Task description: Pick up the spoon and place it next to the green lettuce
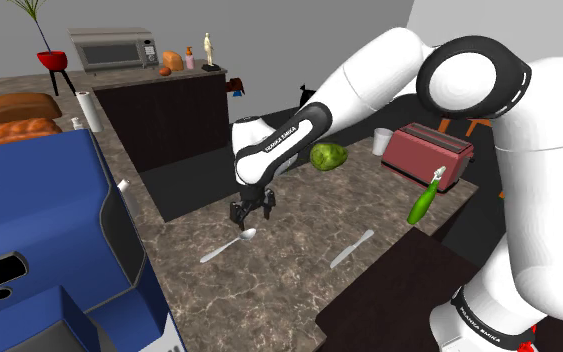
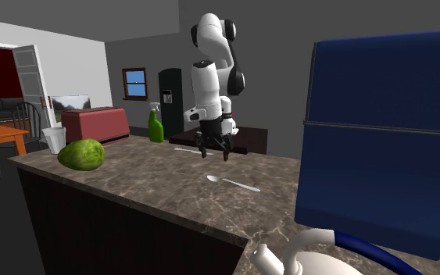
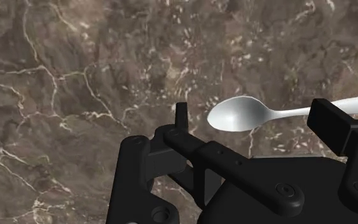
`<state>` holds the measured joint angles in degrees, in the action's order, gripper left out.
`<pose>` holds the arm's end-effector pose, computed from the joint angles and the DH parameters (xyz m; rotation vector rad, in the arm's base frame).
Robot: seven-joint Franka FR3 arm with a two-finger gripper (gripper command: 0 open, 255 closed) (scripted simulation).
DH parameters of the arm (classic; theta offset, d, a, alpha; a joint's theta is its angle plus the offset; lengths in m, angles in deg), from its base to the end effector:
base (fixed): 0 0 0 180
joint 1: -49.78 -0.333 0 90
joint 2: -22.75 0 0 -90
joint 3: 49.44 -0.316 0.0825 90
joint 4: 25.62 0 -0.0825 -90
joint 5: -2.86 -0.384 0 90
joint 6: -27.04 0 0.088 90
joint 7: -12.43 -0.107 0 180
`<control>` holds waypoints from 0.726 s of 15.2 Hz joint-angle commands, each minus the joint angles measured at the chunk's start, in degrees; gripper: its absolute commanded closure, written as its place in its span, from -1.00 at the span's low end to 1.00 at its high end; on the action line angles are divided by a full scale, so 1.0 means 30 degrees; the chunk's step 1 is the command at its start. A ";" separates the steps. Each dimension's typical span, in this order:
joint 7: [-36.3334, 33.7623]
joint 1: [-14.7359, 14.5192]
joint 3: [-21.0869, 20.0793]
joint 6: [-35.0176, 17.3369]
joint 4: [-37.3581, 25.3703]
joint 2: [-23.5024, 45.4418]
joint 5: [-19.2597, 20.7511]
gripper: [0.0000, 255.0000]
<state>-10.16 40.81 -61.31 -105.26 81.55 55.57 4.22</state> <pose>0.5863 0.2168 0.2018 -3.0874 0.0600 0.2305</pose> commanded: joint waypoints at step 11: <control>-0.0485 -0.0585 0.0400 -0.1388 -0.1532 0.3046 0.0436 -1.00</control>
<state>-11.60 39.09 -60.13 -109.26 77.04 64.50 5.50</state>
